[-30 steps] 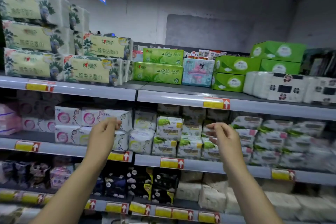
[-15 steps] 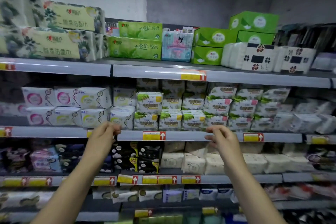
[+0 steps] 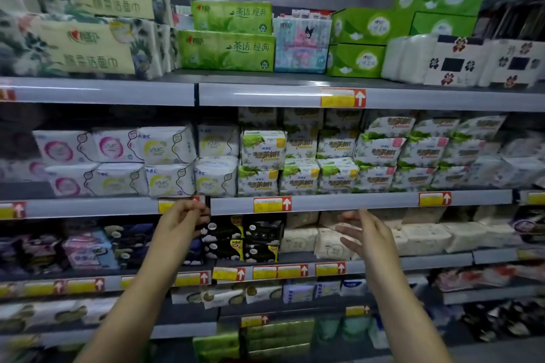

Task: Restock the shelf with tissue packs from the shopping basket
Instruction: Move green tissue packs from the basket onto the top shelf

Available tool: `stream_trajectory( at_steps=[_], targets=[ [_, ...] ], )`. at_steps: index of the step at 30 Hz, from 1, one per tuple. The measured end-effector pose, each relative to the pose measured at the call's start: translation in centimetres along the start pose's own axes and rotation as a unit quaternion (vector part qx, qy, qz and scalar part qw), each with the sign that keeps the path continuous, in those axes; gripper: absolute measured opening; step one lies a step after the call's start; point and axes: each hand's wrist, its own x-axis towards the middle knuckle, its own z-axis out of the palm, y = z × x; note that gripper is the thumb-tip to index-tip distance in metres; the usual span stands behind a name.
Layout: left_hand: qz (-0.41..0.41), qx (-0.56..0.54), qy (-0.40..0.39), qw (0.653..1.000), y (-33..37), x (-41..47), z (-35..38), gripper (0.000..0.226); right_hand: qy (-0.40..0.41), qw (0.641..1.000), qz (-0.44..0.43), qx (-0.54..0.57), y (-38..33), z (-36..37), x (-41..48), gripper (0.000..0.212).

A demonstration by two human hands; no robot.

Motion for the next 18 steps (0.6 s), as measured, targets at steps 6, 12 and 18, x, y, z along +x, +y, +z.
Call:
stream_trajectory(
  at_steps=[6,12,18],
  targets=[
    [-0.068,-0.012,-0.021,0.997,-4.9,1.0,-1.6,0.022,0.041,0.999,0.012,0.006,3.3,1.2,-0.6,0.032],
    [-0.165,0.026,-0.039,0.985,-12.6,-1.3,-2.2,0.021,0.042,0.993,0.097,-0.059,11.0,0.5,-1.3,0.031],
    [-0.222,0.020,-0.050,0.974,-17.4,-2.3,-2.0,0.023,0.044,0.984,0.160,-0.063,16.5,0.3,-1.5,0.028]
  ],
)
